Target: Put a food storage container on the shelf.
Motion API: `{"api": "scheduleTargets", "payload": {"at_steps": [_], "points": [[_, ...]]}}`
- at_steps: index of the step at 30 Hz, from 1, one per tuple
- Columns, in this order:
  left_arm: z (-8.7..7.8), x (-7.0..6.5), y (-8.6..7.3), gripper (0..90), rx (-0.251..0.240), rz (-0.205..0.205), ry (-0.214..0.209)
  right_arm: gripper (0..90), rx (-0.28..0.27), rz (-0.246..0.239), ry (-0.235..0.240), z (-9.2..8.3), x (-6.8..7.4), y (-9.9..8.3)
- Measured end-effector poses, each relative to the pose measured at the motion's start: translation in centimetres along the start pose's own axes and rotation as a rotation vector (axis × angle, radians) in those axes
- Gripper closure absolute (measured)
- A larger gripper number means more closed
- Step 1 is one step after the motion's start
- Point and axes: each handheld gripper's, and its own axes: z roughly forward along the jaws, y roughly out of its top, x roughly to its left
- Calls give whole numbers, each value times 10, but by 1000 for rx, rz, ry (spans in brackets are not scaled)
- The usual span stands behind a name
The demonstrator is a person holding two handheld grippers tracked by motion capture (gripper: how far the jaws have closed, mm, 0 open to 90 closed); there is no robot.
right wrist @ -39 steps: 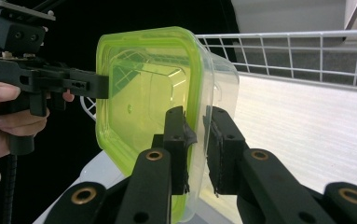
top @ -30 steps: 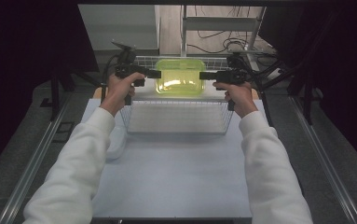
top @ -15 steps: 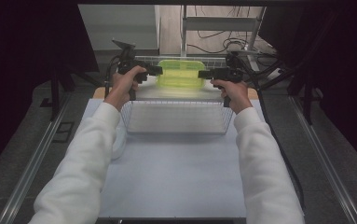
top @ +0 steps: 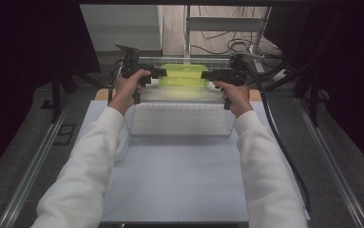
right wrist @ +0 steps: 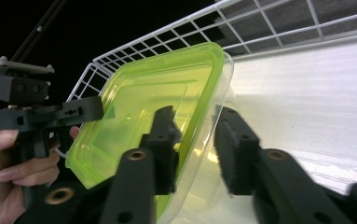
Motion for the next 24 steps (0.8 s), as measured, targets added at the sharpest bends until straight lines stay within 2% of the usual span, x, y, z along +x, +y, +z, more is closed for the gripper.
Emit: {"api": "scheduleTargets", "payload": {"at_steps": [6, 9, 16, 19, 24], "points": [[-2, -5, -1, 417, -52, 53, 9, 459, -67, 9, -14, -3, 2, -5], [-6, -9, -2, 343, -70, 79, 11, 414, -108, 11, -21, -7, 3, -7], [-21, -17, -7, 262, -96, 150, 28, 354, -138, -26, -31, -17, 14, -13], [-27, -21, -12, 258, -103, 192, 59, 350, -142, -65, -37, -25, 20, -15], [-40, -25, -24, 244, -93, 223, 45, 341, -128, -147, -39, -42, 28, -19]]}}
